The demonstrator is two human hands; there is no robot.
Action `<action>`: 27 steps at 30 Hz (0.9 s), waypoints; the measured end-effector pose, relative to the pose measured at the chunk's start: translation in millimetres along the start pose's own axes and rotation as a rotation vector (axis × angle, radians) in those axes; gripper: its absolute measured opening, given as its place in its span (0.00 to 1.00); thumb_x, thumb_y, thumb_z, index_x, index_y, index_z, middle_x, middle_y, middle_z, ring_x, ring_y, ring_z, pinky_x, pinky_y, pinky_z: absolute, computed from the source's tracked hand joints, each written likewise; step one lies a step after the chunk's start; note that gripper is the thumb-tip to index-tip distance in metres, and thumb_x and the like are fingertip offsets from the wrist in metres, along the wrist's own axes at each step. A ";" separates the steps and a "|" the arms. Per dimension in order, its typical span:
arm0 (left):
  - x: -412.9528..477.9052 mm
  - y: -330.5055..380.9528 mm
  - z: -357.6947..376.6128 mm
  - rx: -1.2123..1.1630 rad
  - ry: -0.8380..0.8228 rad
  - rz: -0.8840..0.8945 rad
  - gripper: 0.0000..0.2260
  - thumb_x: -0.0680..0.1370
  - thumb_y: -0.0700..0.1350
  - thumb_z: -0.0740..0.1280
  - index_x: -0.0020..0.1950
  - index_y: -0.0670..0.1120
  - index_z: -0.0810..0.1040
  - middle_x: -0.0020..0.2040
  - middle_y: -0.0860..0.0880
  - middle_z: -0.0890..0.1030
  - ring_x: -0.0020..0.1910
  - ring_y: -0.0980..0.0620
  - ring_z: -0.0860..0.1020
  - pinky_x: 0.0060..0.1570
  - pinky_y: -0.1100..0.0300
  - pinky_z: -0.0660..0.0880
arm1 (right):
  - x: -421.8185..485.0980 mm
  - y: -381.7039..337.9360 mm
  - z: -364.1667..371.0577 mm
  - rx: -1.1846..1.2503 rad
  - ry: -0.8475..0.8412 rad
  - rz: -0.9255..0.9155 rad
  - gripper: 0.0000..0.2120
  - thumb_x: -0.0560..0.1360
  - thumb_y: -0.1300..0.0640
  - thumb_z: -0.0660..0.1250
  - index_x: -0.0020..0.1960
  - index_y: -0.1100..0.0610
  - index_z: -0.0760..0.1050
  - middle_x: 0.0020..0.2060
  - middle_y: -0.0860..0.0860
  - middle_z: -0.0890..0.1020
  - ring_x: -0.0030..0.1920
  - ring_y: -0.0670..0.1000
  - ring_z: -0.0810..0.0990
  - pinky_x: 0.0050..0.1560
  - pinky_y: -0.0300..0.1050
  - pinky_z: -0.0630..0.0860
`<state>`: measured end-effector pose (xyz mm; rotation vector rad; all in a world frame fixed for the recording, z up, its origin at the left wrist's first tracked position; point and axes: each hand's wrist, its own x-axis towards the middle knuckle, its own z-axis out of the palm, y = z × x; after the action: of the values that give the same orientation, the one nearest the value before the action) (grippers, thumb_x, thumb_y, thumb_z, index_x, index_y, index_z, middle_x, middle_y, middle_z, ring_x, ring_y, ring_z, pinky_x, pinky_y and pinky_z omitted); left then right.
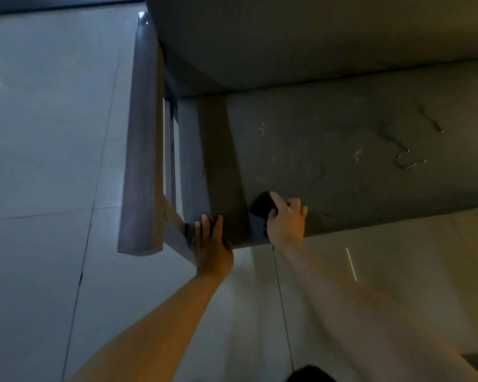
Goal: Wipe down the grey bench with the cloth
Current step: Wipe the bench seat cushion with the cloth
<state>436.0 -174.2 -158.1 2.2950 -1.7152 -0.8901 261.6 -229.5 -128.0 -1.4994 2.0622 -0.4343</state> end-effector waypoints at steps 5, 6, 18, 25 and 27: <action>-3.1 -37.9 24.4 -0.070 0.284 0.200 0.30 0.80 0.49 0.69 0.80 0.47 0.64 0.80 0.47 0.63 0.80 0.44 0.57 0.78 0.41 0.56 | -7.2 25.0 33.9 -0.081 0.233 0.019 0.22 0.84 0.50 0.58 0.77 0.48 0.67 0.66 0.57 0.71 0.66 0.61 0.66 0.66 0.61 0.64; -0.6 -38.8 23.4 -0.083 0.292 0.206 0.30 0.80 0.50 0.69 0.80 0.48 0.63 0.80 0.48 0.63 0.80 0.45 0.58 0.78 0.42 0.56 | -9.7 20.9 38.8 -0.063 0.236 0.021 0.22 0.84 0.49 0.58 0.77 0.48 0.66 0.67 0.57 0.71 0.67 0.61 0.66 0.66 0.62 0.63; 1.0 -50.9 37.4 0.074 0.373 0.285 0.31 0.83 0.57 0.59 0.83 0.49 0.53 0.83 0.42 0.51 0.81 0.40 0.48 0.77 0.42 0.54 | -38.1 19.1 58.8 -0.312 0.156 -0.586 0.22 0.83 0.50 0.58 0.76 0.43 0.66 0.58 0.51 0.68 0.59 0.54 0.66 0.62 0.55 0.63; 2.8 -54.2 33.8 0.119 0.333 0.264 0.30 0.84 0.60 0.54 0.83 0.53 0.48 0.83 0.46 0.46 0.82 0.43 0.44 0.78 0.42 0.51 | -4.8 36.4 26.0 -0.169 0.302 -0.063 0.18 0.81 0.55 0.58 0.70 0.48 0.73 0.60 0.56 0.69 0.63 0.60 0.65 0.66 0.61 0.62; 3.1 -52.8 31.2 0.121 0.318 0.267 0.30 0.84 0.60 0.55 0.83 0.53 0.48 0.83 0.46 0.46 0.82 0.43 0.44 0.78 0.43 0.51 | -15.0 23.2 35.3 -0.166 0.285 -0.094 0.15 0.81 0.54 0.59 0.67 0.50 0.74 0.61 0.57 0.71 0.64 0.60 0.67 0.66 0.61 0.62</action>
<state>463.7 -151.9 -208.2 2.0682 -1.9072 -0.3584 268.4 -205.8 -165.4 -1.7214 2.3011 -0.5520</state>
